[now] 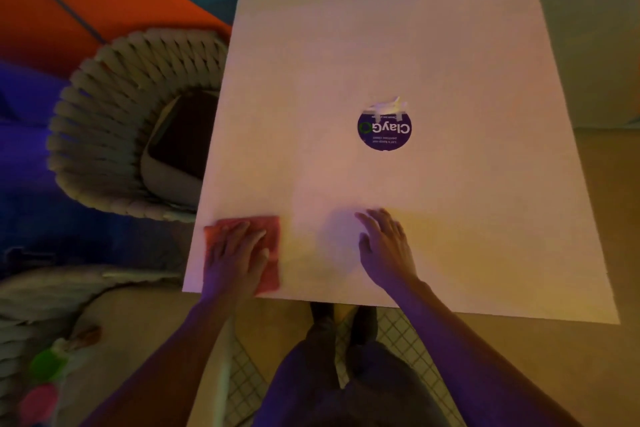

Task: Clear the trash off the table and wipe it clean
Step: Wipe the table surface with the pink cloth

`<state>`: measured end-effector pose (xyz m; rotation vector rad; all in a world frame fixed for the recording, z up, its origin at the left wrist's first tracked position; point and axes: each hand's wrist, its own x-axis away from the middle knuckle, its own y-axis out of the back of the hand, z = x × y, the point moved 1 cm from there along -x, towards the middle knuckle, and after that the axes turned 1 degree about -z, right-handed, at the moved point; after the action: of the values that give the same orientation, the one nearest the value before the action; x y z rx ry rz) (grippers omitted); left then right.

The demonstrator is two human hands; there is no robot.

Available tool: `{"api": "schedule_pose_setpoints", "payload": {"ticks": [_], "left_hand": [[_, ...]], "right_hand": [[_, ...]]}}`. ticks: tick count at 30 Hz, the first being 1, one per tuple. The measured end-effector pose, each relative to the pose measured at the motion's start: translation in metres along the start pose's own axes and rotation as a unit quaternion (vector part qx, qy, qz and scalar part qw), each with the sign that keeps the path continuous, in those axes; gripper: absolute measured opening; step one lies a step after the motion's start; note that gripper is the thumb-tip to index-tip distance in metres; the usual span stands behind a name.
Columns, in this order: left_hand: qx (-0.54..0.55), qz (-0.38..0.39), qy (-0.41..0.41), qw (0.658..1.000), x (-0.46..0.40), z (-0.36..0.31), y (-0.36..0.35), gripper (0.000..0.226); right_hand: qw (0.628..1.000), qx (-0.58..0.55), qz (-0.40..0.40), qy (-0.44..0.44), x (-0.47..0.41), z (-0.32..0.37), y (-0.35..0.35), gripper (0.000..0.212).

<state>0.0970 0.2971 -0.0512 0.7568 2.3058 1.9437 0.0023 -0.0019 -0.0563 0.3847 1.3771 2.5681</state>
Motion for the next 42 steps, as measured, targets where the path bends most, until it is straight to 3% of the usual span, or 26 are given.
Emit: {"api": "schedule_pose_setpoints", "payload": {"ticks": [4, 9, 19, 24, 29, 32, 37, 42], "left_hand": [[0.030, -0.027, 0.037, 0.999, 0.002, -0.006, 0.016, 0.037], [0.047, 0.004, 0.127, 0.991, 0.002, 0.004, 0.037, 0.045], [0.021, 0.078, 0.079, 0.994, -0.024, 0.026, 0.045, 0.073], [-0.043, 0.081, 0.007, 0.996, -0.038, 0.049, 0.039, 0.076], [-0.037, 0.040, -0.040, 0.998, -0.036, 0.066, 0.041, 0.037], [0.006, 0.002, -0.061, 0.998, -0.027, 0.094, 0.038, 0.034], [0.125, -0.005, -0.017, 0.992, -0.021, 0.138, 0.045, 0.033], [0.231, -0.028, 0.072, 0.970, -0.022, 0.171, 0.065, 0.026]], "right_hand": [[0.998, -0.013, 0.059, 0.023, -0.014, 0.034, -0.002, 0.040], [0.988, -0.036, 0.146, 0.027, -0.027, 0.079, -0.011, 0.039], [0.977, 0.017, 0.211, 0.012, -0.061, 0.150, -0.048, 0.055], [0.982, 0.046, 0.179, -0.036, -0.066, 0.172, -0.066, 0.042], [0.987, 0.060, 0.129, -0.080, -0.058, 0.181, -0.079, 0.015], [0.990, 0.065, 0.103, -0.071, -0.052, 0.189, -0.084, 0.014], [0.995, 0.058, 0.078, -0.022, -0.063, 0.220, -0.090, 0.012], [0.995, -0.056, 0.081, -0.007, -0.091, 0.261, -0.100, 0.015]]}}
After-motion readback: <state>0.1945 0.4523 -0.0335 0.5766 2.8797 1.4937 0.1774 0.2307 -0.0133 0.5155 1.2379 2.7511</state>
